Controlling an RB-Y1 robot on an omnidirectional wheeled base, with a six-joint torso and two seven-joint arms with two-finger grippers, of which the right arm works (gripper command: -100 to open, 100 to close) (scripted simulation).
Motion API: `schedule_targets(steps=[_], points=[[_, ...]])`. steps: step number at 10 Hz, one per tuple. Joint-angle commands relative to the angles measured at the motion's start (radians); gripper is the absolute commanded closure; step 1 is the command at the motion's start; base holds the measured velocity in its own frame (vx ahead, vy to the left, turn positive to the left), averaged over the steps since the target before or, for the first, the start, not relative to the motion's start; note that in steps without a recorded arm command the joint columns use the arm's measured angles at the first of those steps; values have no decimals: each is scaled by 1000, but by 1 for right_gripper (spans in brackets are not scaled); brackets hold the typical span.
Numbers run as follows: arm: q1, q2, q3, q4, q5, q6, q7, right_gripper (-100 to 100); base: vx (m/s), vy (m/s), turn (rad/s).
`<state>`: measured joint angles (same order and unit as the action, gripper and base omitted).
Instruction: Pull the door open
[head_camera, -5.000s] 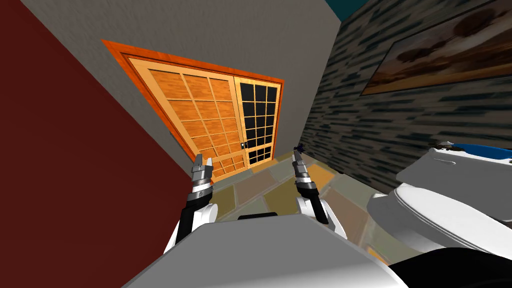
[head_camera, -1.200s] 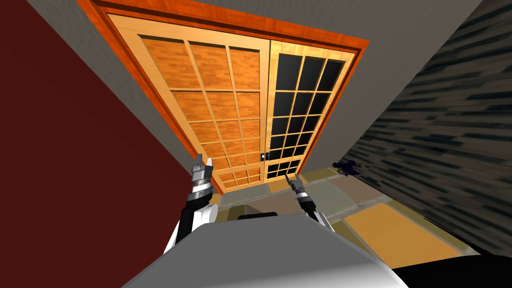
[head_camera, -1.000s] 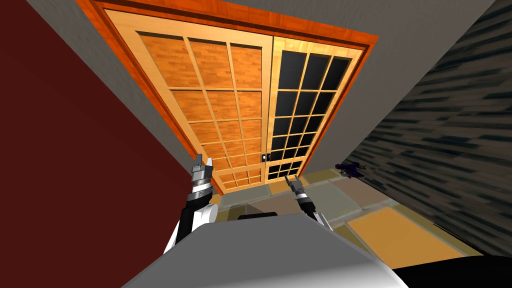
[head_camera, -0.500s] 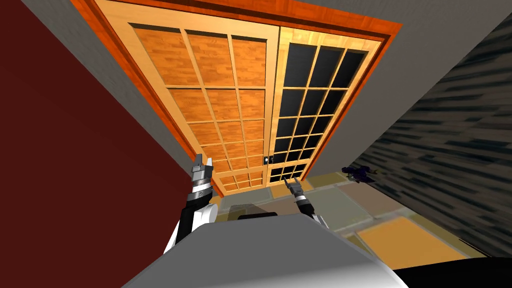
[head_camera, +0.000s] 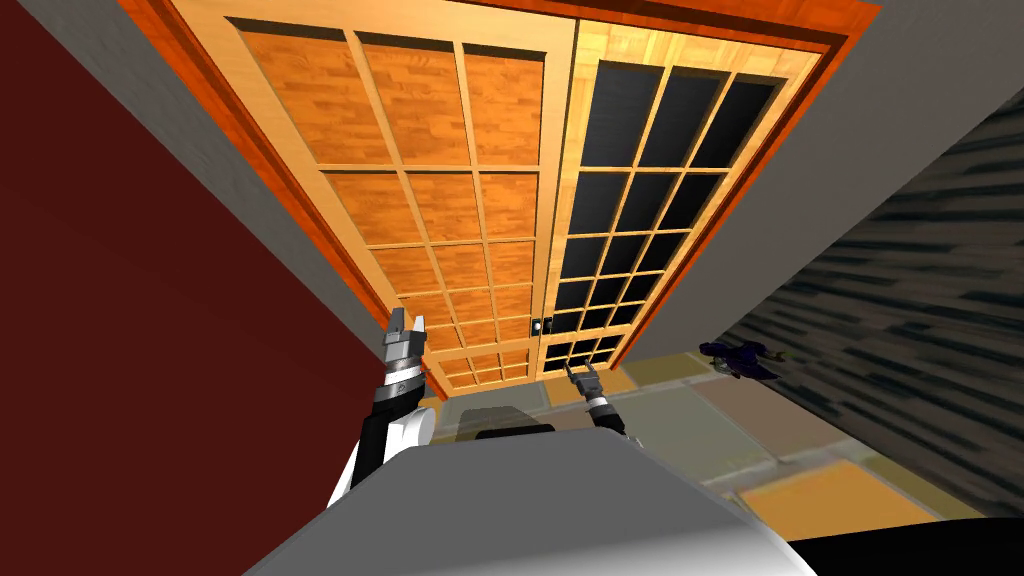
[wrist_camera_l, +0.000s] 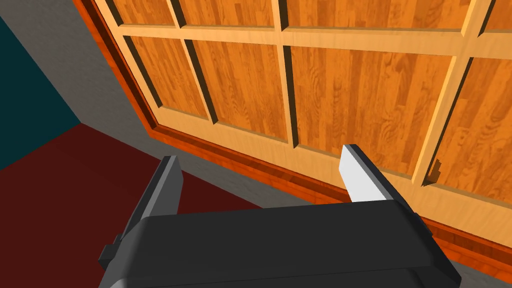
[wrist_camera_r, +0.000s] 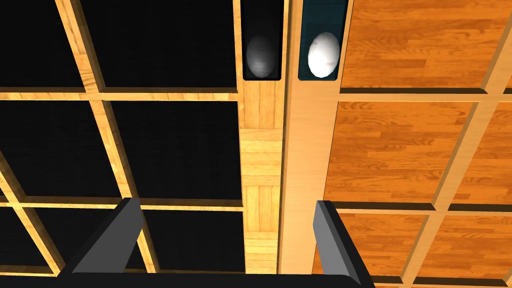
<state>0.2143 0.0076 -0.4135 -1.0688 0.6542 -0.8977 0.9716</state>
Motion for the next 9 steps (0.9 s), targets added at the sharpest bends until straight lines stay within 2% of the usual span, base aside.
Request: schedule_targets(steps=[1,5,6,7,8,9], points=[[-8,12,-10,28,21,-8,27,-100,187,3,76],[-29,40,-32,95,54,-33,81,-100,194,-31,50],[-25,35,-28,83,49,-28,71,-100,90,-24,14],[-10,10,-37,101,41,-24,82,-100,-97,28,-36],[-10,10,-37,101,41,-24,82,-100,-135,43,-34],[3,-14,-43,118,31,-18,91,-100,-155,55,-38]])
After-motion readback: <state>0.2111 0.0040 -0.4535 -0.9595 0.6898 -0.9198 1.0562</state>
